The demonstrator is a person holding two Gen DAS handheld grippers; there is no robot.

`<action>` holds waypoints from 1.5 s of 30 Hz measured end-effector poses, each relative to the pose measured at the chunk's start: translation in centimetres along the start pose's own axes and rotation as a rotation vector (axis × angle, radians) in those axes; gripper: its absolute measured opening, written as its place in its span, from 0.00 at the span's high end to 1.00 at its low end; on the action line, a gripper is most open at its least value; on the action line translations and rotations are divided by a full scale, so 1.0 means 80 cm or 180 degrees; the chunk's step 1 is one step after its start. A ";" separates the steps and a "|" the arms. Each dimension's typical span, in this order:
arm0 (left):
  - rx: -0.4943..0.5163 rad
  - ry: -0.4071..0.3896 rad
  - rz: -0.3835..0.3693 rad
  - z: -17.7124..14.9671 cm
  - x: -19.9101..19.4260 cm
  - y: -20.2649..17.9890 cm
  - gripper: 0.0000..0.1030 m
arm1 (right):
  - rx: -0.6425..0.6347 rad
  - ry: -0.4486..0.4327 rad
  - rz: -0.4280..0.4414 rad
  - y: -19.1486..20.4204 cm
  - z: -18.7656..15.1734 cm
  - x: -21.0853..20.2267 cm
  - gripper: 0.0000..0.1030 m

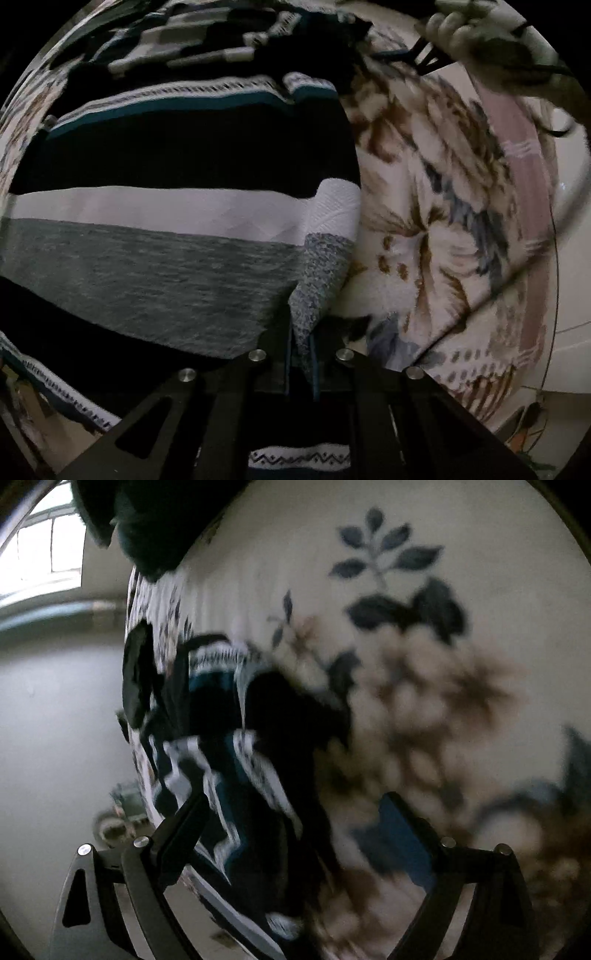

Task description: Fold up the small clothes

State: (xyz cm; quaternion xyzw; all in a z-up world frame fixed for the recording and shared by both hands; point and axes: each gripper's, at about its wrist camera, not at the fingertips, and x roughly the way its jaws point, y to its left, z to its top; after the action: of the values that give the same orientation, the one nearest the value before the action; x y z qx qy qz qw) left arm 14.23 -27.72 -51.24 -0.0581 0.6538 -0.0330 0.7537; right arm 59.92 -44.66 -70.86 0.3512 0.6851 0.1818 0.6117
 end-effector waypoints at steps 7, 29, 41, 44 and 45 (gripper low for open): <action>-0.0331 -0.0160 -0.0136 0.002 -0.062 0.052 0.96 | -0.0155 -0.0149 -0.0237 0.048 0.002 0.007 0.91; -0.1621 -0.0206 -0.0735 0.002 -0.099 0.424 0.96 | -0.1007 -0.0002 -0.1096 0.459 -0.030 0.247 0.92; -0.1855 0.0093 -0.1127 -0.013 -0.068 0.553 0.78 | -0.0847 0.0302 -0.1146 0.487 -0.053 0.381 0.52; -0.1914 0.0087 -0.1128 -0.029 -0.088 0.579 0.60 | -0.0886 0.0408 -0.0927 0.481 -0.111 0.334 0.34; -0.1926 0.0088 -0.1108 -0.031 -0.095 0.583 0.54 | -0.0908 0.0442 -0.0916 0.478 -0.129 0.321 0.34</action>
State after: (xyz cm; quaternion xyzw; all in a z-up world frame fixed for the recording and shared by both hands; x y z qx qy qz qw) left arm 9.46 19.32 -50.20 -0.3890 0.6244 0.0335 0.6765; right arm 59.73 1.55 -61.26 0.1462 0.7360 0.2115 0.6262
